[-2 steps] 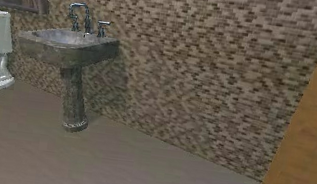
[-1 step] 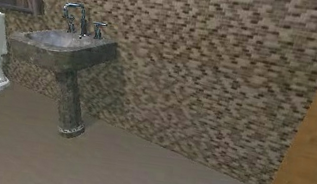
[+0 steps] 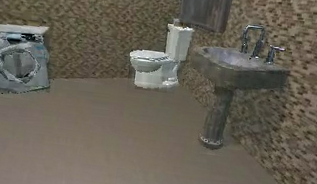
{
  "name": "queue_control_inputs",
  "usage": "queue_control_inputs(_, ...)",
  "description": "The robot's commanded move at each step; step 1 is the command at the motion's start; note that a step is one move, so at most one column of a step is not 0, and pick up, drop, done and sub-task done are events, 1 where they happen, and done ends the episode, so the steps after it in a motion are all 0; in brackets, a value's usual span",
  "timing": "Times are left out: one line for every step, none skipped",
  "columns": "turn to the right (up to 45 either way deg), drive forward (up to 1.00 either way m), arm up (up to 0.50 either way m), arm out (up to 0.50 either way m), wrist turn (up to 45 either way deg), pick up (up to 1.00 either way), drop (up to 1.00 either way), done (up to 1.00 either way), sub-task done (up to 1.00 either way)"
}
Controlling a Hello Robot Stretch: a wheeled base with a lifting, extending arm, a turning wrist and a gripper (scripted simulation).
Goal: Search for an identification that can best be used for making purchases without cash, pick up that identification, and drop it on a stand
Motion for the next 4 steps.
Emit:
queue_control_inputs(-42.0, 0.00, 0.00, 0.00, 0.0, 0.00, 0.00, 0.00, 0.00)
queue_control_inputs(0.0, 0.15, 0.00, 0.00, 0.0, 0.00, 0.00, 0.00, 0.00)
queue_control_inputs(-30.0, 0.00, 0.00, 0.00, 0.0, 0.00, 0.00, 0.00, 0.00)
queue_control_inputs(0.0, 1.00, 0.00, 0.00, 0.0, 0.00, 0.00, 0.00, 0.00)
